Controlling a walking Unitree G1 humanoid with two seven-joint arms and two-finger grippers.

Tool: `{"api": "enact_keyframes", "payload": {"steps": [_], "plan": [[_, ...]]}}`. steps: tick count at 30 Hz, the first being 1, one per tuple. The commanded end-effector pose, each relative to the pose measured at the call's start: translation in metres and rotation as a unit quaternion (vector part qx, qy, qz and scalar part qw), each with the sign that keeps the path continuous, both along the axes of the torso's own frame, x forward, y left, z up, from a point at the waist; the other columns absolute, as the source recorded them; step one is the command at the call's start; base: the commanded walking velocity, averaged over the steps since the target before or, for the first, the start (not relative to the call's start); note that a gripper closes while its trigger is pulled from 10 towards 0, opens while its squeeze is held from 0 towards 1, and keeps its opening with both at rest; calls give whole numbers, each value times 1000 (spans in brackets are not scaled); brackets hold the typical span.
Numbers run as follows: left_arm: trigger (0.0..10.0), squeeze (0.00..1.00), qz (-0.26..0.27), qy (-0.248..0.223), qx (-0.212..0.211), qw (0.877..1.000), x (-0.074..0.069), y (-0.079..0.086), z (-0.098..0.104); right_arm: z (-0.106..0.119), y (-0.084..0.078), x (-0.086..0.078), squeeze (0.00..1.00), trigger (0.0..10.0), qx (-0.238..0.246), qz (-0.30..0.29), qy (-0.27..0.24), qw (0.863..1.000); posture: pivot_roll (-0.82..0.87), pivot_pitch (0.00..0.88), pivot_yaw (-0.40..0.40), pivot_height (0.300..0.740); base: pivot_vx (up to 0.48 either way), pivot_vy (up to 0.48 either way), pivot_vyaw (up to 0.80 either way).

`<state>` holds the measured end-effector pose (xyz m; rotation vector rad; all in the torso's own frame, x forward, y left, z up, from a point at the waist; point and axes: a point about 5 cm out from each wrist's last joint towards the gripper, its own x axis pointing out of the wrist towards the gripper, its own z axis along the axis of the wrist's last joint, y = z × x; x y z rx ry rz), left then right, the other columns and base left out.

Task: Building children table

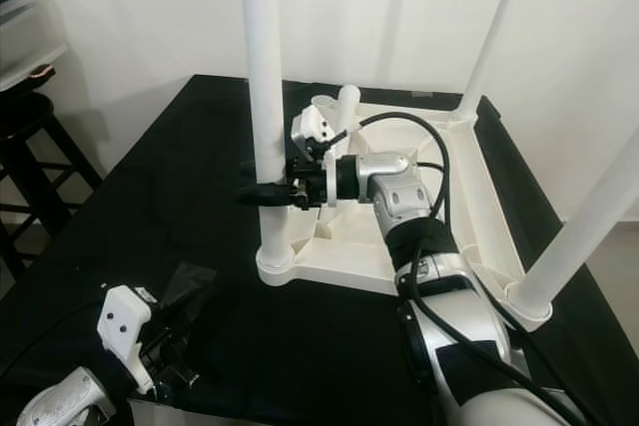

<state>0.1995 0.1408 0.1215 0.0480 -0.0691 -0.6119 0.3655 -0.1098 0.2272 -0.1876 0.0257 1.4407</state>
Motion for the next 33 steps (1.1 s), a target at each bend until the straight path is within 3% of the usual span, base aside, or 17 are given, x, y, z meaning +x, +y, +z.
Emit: {"api": "enact_keyframes", "payload": {"steps": [1,2,4,5,6,7,8,9,10,16,20,21,23,24,28,29,33], "plan": [[0,0,-1,0,-1,1000,-2,-1,1,-20,-5,-3,0,0,-32,-16,14,999,67,22,-30,740,0,0,0],[0,0,-1,-1,-2,1000,-2,-1,1,-33,-4,-8,0,0,-46,-59,15,997,62,29,-36,740,0,0,0],[0,0,-1,-1,-2,1000,-2,-1,1,-33,-4,-8,0,0,-46,-59,15,997,62,29,-36,740,0,0,0],[0,0,-1,-1,-2,1000,-2,0,1,-52,6,-13,0,0,-34,-147,27,988,57,33,-39,740,0,0,0],[0,0,0,-2,-3,1000,-2,2,2,-79,21,-30,0,0,-17,-286,57,956,37,49,-31,740,0,0,0],[0,0,1,-3,-4,1000,-2,3,3,-102,37,-62,0,0,-11,-340,110,934,32,55,-25,740,0,0,0],[0,0,1,-3,-4,1000,-2,3,3,-102,37,-62,0,0,-11,-340,110,934,32,55,-25,740,0,0,0],[0,0,2,-3,-6,1000,-2,4,3,-107,49,-87,0,0,-23,-330,125,935,30,56,-22,740,0,0,0],[0,0,1,-3,-6,1000,-1,6,2,-95,44,-83,0,0,-16,-355,89,931,-1,49,-8,740,0,0,0],[0,0,-7,-1,-11,1000,3,4,1,-92,19,-57,0,0,-24,-398,78,914,20,30,-22,740,0,0,0],[0,0,-6,-2,-10,1000,4,4,2,-97,25,-57,0,0,-41,-381,70,921,14,29,-18,740,0,0,0],[0,0,-2,-4,-9,1000,4,4,2,-96,27,-58,0,10000,-34,-375,76,923,20,27,-19,740,0,0,0],[0,0,2,-6,-10,1000,4,4,2,-91,28,-58,0,10000,-17,-359,86,929,23,25,-21,740,0,0,0],[0,0,3,-6,-9,1000,4,4,2,-82,31,-63,1000,10000,-4,-329,90,940,25,27,-22,740,0,0,0],[0,0,1,-6,-9,1000,4,3,3,-67,31,-66,1000,10000,10,-285,88,955,22,25,-22,740,0,0,0],[0,0,-2,-6,-11,1000,4,2,3,-50,26,-58,1000,10000,19,-219,57,974,20,26,-23,740,0,0,0],[0,0,-4,-6,-11,1000,4,1,3,-35,18,-49,1000,10000,13,-146,23,989,21,26,-26,740,0,0,0]]}}
